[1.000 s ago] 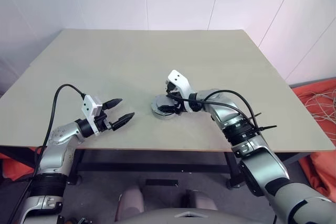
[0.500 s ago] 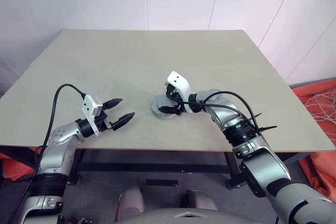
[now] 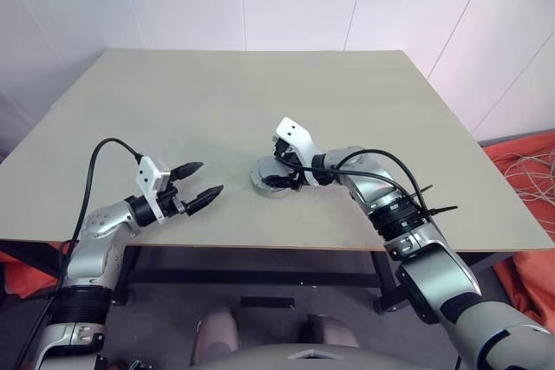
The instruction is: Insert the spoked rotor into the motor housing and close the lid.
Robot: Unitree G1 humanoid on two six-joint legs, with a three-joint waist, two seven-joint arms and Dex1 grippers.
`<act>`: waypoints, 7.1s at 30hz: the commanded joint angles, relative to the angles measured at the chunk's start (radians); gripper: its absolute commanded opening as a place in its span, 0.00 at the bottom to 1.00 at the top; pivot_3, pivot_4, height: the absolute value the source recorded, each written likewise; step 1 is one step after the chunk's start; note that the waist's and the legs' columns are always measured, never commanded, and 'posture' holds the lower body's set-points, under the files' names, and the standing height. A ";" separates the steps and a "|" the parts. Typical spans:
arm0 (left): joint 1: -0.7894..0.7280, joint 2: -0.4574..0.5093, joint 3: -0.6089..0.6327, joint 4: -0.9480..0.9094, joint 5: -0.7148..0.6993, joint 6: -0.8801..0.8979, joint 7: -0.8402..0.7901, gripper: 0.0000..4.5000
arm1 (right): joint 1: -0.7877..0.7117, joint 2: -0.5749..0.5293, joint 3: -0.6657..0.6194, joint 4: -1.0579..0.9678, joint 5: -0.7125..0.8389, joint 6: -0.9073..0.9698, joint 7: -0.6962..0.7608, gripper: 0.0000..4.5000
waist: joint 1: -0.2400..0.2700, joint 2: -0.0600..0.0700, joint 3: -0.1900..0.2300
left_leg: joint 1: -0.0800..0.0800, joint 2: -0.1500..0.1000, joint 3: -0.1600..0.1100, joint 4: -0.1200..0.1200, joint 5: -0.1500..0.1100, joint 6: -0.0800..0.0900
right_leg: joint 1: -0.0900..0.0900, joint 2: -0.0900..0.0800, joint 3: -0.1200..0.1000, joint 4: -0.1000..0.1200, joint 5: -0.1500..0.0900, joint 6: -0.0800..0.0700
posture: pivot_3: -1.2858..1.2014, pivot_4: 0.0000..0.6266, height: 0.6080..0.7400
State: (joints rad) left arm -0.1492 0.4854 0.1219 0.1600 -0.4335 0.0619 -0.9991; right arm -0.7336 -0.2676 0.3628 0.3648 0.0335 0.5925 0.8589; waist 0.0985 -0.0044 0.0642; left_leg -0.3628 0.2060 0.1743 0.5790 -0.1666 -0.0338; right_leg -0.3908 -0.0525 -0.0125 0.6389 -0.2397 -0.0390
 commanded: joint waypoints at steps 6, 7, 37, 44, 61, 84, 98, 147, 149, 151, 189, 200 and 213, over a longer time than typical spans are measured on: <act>-0.017 0.003 0.007 -0.024 -0.003 -0.014 -0.003 1.00 | 0.030 -0.022 0.056 0.064 -0.045 0.032 0.016 0.69 | 0.001 0.000 0.000 | 0.010 -0.002 0.000 -0.002 0.000 0.000 | 0.008 -0.003 0.000 -0.002 -0.002 0.003 | 0.52 0.00 1.00; -0.017 0.003 0.007 -0.024 -0.003 -0.015 -0.004 1.00 | 0.026 -0.020 0.051 0.067 -0.044 0.031 0.012 0.69 | 0.001 0.000 0.000 | 0.011 -0.002 0.000 -0.002 0.000 0.000 | 0.010 -0.003 0.000 -0.002 -0.002 0.003 | 0.52 0.00 1.00; -0.016 -0.003 0.004 -0.025 0.000 -0.015 -0.004 1.00 | 0.016 -0.018 -0.016 0.013 0.003 0.026 0.026 0.69 | 0.000 0.000 0.000 | 0.009 -0.002 0.001 -0.013 -0.001 0.001 | 0.009 -0.003 0.000 -0.014 -0.001 0.001 | 0.52 0.00 1.00; -0.013 -0.004 0.005 -0.030 -0.001 -0.014 -0.003 1.00 | 0.032 -0.036 0.031 0.028 -0.037 -0.005 0.021 0.69 | 0.000 0.000 0.000 | 0.011 -0.002 0.001 -0.013 -0.001 0.001 | 0.011 -0.003 0.000 -0.015 -0.002 0.003 | 0.52 0.00 1.00; -0.042 -0.009 0.000 -0.013 -0.004 0.037 0.009 1.00 | 0.042 -0.019 0.041 0.050 -0.036 0.004 0.015 0.69 | -0.001 0.000 -0.001 | 0.014 -0.002 0.001 -0.013 -0.001 0.001 | 0.015 -0.003 0.000 -0.015 -0.002 0.003 | 0.52 0.00 1.00; -0.395 -0.146 -0.156 0.248 0.104 0.210 0.084 0.00 | 0.020 -0.003 0.035 0.079 -0.041 -0.013 0.012 0.69 | -0.001 -0.001 -0.001 | 0.015 -0.003 0.000 -0.013 -0.001 0.001 | 0.016 -0.003 -0.001 -0.015 -0.002 0.003 | 0.52 0.00 1.00; -0.526 -0.179 -0.251 0.438 0.208 0.309 0.028 0.00 | 0.036 -0.009 0.033 0.039 -0.040 0.008 0.011 0.69 | 0.000 0.000 -0.001 | 0.015 -0.003 0.000 -0.015 -0.001 0.001 | 0.015 -0.003 -0.002 -0.016 0.000 0.001 | 0.52 0.00 1.00; -0.519 -0.192 -0.274 0.419 0.278 0.332 0.005 0.00 | -0.067 0.028 -0.803 0.074 0.411 0.873 -0.283 1.00 | 0.034 0.003 0.000 | 0.010 -0.004 0.001 -0.020 -0.002 0.003 | 0.019 -0.005 -0.008 -0.031 0.002 -0.003 | 0.52 0.00 1.00; -0.520 -0.192 -0.276 0.418 0.279 0.332 0.004 0.00 | -0.065 0.049 -0.857 0.070 0.429 0.914 -0.311 1.00 | 0.035 0.003 0.000 | 0.010 -0.004 0.001 -0.020 -0.002 0.003 | 0.019 -0.006 -0.008 -0.031 0.002 -0.003 | 0.52 0.00 1.00; -0.520 -0.191 -0.277 0.418 0.279 0.331 0.002 0.00 | -0.052 0.068 -0.888 0.062 0.435 0.952 -0.339 1.00 | 0.036 0.003 0.000 | 0.010 -0.004 0.001 -0.020 -0.002 0.003 | 0.018 -0.006 -0.008 -0.031 0.002 -0.003 | 0.52 0.00 1.00; -0.507 -0.221 -0.052 0.398 0.159 0.393 0.202 0.00 | -0.007 0.203 -1.029 -0.039 0.539 1.022 -0.448 0.24 | 0.050 0.004 0.000 | 0.009 -0.004 0.001 -0.033 0.003 -0.005 | 0.011 -0.005 -0.009 -0.031 0.000 -0.004 | 0.52 0.00 1.00; -0.376 -0.205 0.199 0.195 -0.131 0.767 0.285 0.08 | -0.031 0.216 -1.037 -0.063 0.565 1.022 -0.437 0.24 | 0.055 0.004 0.000 | -0.014 -0.004 0.001 -0.029 0.004 -0.006 | -0.007 -0.004 -0.014 -0.026 0.003 -0.001 | 0.52 0.00 1.00; -0.353 -0.276 0.404 0.195 -0.473 1.063 0.405 0.96 | -0.063 0.210 -1.045 -0.086 0.669 1.022 -0.449 0.24 | 0.054 0.004 0.000 | -0.015 -0.003 0.001 -0.016 0.004 -0.006 | -0.006 -0.004 -0.015 -0.019 0.003 -0.001 | 0.52 0.00 1.00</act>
State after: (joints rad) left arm -0.4752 0.2111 0.4870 0.3519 -0.8387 1.0772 -0.6095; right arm -0.7486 -0.0557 -0.6723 0.3328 0.6306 1.6101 0.4062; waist 0.1522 0.0000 0.0640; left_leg -0.3773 0.2035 0.1749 0.5628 -0.1627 -0.0402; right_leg -0.3971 -0.0565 -0.0269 0.6206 -0.2368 -0.0400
